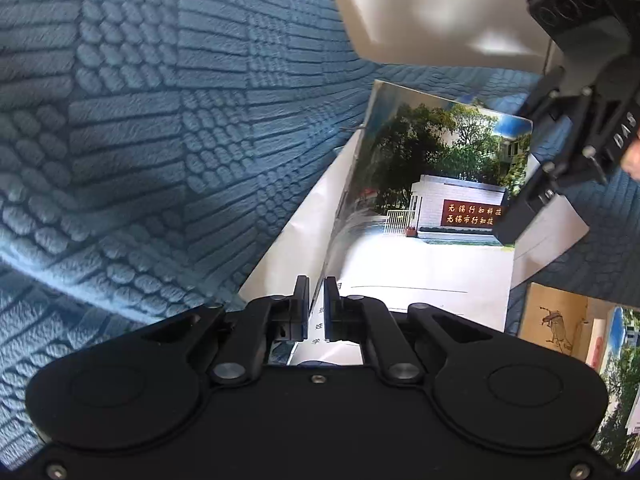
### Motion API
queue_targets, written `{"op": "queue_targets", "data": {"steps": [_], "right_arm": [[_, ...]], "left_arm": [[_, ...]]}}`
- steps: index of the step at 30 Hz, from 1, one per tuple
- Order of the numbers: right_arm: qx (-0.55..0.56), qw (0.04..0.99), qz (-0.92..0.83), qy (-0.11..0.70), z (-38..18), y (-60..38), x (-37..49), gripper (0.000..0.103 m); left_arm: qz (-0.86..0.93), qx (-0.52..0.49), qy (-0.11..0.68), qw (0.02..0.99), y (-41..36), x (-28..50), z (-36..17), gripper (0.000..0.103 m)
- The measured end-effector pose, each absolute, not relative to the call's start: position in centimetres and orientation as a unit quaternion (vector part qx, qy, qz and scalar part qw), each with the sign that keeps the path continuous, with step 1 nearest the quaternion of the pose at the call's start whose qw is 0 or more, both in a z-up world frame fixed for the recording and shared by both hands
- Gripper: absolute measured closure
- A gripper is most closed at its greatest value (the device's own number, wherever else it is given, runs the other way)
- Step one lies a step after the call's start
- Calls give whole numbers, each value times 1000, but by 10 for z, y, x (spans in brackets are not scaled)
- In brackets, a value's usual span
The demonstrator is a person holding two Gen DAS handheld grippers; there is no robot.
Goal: Organize objects
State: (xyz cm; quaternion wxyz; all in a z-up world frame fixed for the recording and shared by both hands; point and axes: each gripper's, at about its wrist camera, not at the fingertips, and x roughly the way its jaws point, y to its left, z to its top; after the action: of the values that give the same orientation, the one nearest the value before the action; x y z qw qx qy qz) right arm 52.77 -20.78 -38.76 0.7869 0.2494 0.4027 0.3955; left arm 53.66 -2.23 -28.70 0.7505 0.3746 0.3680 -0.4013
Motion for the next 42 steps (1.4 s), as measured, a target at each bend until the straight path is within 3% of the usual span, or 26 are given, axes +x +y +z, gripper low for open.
{"op": "queue_targets", "data": {"steps": [5,9,20,30,42], "right_arm": [[295,787,357,406,-395,-200,525,66],[299,803,302,418,-399,-186,522,83],[298,848,225,376,-360,-166,502,97],[239,876,222,356,-318,-154,502,99],[186,884,247,351,-266,-143,472,99]], "left_arm": [[-383,360,378,762,-11,542,-291,97],[-367,343,389,772,-4,546,-296,97],[-291,228,418,830,25,542,-275,96],[-242,98,439,860,59,505,-243,97],[-205,41,424,881,87,444,-198,97]]}}
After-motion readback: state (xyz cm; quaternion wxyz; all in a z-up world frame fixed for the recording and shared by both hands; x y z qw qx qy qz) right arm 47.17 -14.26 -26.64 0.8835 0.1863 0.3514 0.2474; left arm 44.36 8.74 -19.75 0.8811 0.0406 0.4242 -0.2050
